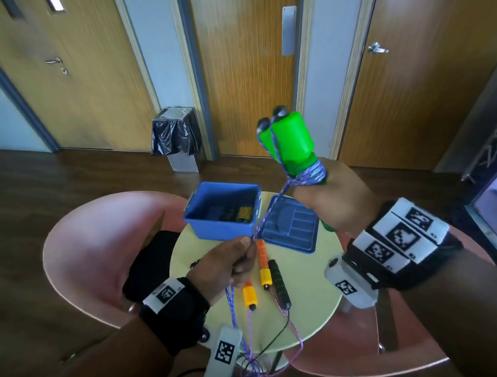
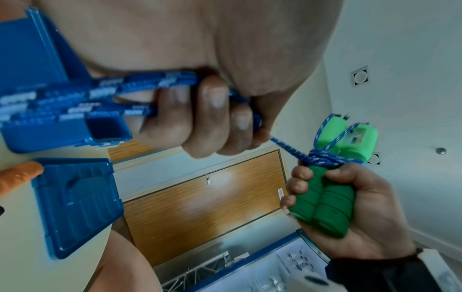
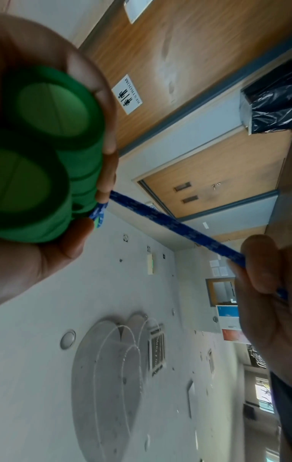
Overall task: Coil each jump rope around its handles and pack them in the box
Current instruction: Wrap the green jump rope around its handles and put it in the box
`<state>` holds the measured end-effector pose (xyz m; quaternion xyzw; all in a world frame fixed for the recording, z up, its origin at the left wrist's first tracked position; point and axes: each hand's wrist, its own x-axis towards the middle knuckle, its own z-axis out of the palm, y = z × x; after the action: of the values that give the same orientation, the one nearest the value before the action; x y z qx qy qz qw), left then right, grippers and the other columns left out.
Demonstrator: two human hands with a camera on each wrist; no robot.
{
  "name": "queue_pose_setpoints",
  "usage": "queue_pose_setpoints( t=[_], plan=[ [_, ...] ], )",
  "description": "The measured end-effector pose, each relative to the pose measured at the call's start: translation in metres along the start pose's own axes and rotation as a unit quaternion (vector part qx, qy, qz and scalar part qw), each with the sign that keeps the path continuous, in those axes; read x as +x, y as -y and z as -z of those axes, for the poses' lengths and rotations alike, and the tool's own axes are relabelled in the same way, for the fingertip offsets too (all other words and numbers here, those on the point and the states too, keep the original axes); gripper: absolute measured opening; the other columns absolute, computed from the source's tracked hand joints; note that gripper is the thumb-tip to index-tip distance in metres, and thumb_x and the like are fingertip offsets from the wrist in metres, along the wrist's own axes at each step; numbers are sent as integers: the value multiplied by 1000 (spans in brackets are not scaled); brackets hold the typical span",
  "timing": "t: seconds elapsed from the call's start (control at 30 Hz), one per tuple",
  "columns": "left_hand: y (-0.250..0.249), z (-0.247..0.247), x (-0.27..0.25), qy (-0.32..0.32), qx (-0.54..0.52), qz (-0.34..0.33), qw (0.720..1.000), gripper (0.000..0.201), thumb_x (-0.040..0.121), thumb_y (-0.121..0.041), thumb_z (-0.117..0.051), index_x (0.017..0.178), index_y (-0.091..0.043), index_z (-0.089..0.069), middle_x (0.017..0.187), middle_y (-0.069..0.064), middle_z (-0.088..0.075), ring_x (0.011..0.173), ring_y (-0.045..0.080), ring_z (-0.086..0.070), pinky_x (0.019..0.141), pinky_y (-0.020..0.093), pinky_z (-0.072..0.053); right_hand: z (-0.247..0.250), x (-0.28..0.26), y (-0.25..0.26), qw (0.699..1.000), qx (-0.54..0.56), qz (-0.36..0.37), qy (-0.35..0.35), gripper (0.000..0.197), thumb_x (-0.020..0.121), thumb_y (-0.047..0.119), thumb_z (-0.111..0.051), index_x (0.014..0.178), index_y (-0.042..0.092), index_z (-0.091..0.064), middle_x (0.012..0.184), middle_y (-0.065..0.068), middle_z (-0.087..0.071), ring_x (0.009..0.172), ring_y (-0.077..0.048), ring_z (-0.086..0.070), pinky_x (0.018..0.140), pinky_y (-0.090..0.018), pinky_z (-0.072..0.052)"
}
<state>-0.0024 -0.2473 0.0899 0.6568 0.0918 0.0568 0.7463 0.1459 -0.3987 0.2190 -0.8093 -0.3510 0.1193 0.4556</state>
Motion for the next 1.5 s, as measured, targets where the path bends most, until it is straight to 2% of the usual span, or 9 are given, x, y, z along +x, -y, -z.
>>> queue_pose_setpoints(
  t=[0.13, 0.37, 0.6, 0.73, 0.83, 0.93, 1.07, 1.27, 1.5],
  plan=[
    [-1, 4, -3, -6, 17, 19, 1000, 31, 94, -29, -39, 69, -13, -48, 56, -1, -25, 47, 14, -17, 46, 26, -19, -2, -1, -14, 990, 125, -58, -11, 24, 57, 19, -57, 61, -2, -46, 46, -2, -40, 48, -18, -34, 52, -33, -30],
    [-2, 7, -8, 0, -51, 41, 998, 36, 93, -34, -43, 68, -10, -48, 53, 1, -28, 43, 14, -22, 46, 25, -22, 0, -1, -22, 956, 276, -95, -19, 51, 52, 16, -61, 92, -15, -57, 71, -20, -52, 66, -31, -45, 65, -43, -36],
    [6, 1, -10, 11, -236, 86, 968, 40, 94, -42, -48, 62, -19, -46, 45, -7, -30, 39, 8, -24, 48, 25, -22, 16, 4, -26, 918, 364, -155, -29, 19, 56, 14, -59, 73, 7, -63, 69, -13, -54, 59, -25, -48, 60, -34, -42],
    [5, 4, -11, 47, -141, 83, 985, 38, 85, -49, -67, 75, -13, -58, 46, -7, -31, 39, 8, -22, 45, 22, -23, 16, 2, -28, 908, 383, -163, -40, 23, 56, 13, -58, 78, 6, -62, 69, -9, -56, 56, -23, -51, 58, -31, -45],
    [4, 4, -10, 35, -57, 57, 996, 33, 95, -38, -53, 107, -12, -68, 50, -5, -24, 42, 9, -18, 44, 21, -22, 12, 0, -25, 923, 356, -132, -54, 17, 58, 13, -58, 72, 8, -64, 67, -12, -56, 59, -25, -48, 60, -34, -42],
    [3, 2, -8, 8, 6, 7, 1000, 28, 93, -43, -54, 89, -20, -69, 53, -2, -27, 44, 11, -22, 46, 24, -25, 14, 2, -21, 931, 341, -114, -63, 7, 58, 12, -57, 62, 11, -63, 67, -14, -55, 56, -25, -48, 58, -34, -41],
    [3, 4, -7, 5, -7, -40, 999, 46, 100, -35, -39, 72, -4, -57, 59, 14, -45, 57, 24, -40, 60, 32, -35, 18, 5, -24, 935, 326, -119, -68, 21, 55, 12, -58, 75, 4, -60, 71, -15, -54, 53, -23, -50, 57, -34, -41],
    [8, 3, -10, -1, 4, -20, 1000, 43, 97, -39, -47, 108, -3, -67, 46, 9, -43, 42, 20, -36, 50, 29, -34, 16, 2, -26, 951, 289, -98, -48, 26, 58, 13, -58, 76, -6, -58, 68, -20, -52, 62, -28, -46, 60, -40, -37],
    [16, 4, -10, 25, 8, -38, 999, 45, 93, -44, -48, 70, -7, -57, 50, 9, -49, 49, 23, -40, 54, 31, -33, 26, 2, -24, 953, 280, -91, -74, 18, 61, 10, -58, 77, 1, -56, 69, -19, -49, 52, -22, -47, 57, -36, -37]
  ],
)
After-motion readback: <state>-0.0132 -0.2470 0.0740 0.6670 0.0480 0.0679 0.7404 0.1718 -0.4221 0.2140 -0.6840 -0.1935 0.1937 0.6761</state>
